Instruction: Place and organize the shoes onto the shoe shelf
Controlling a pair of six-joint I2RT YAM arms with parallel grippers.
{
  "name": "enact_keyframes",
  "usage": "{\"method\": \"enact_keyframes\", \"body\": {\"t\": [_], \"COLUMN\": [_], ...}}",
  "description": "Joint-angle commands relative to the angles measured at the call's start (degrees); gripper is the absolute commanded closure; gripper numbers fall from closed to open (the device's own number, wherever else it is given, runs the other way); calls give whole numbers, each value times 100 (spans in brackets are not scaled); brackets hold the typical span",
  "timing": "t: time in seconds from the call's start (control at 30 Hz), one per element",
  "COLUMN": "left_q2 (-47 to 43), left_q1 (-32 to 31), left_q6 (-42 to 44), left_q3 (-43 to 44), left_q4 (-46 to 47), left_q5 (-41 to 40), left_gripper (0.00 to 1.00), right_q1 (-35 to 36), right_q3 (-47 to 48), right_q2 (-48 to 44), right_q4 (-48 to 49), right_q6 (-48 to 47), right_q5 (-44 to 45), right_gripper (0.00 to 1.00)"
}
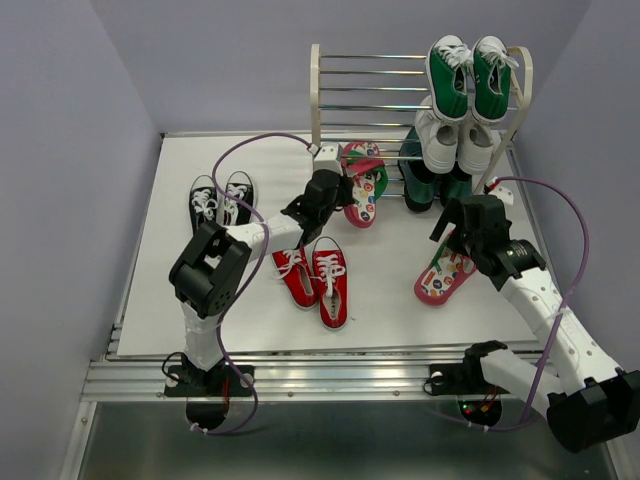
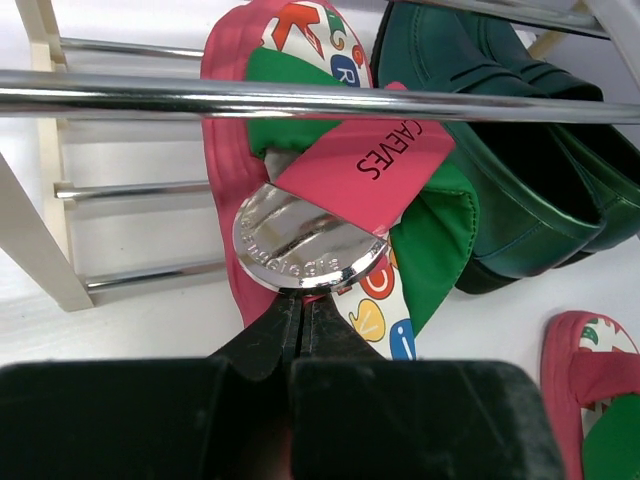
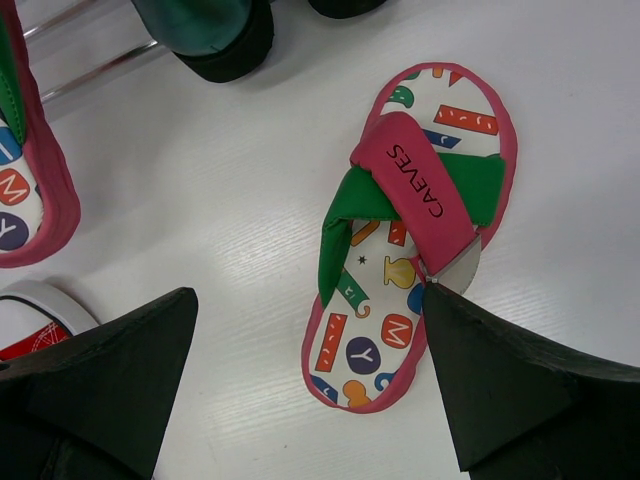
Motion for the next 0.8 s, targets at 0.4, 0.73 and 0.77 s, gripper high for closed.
{"method": "enact_keyframes", "body": {"t": [0.4, 0.73, 0.77], "left_q2": [146, 243, 269], "left_q1": [182, 252, 261], "left_q6": [382, 575, 653], "left_q3": [761, 805, 813], "left_q4": [1049, 1058, 1066], "left_q5": [-480, -515, -506], "left_gripper": [100, 100, 100], "right_q1": [-8, -8, -8], "right_q3": [64, 46, 55], "right_q2": [-147, -217, -235], "right_q4": [256, 256, 265], "right_q6": [-90, -90, -90], "right_q5": [181, 146, 155], "right_gripper": [0, 0, 0]}}
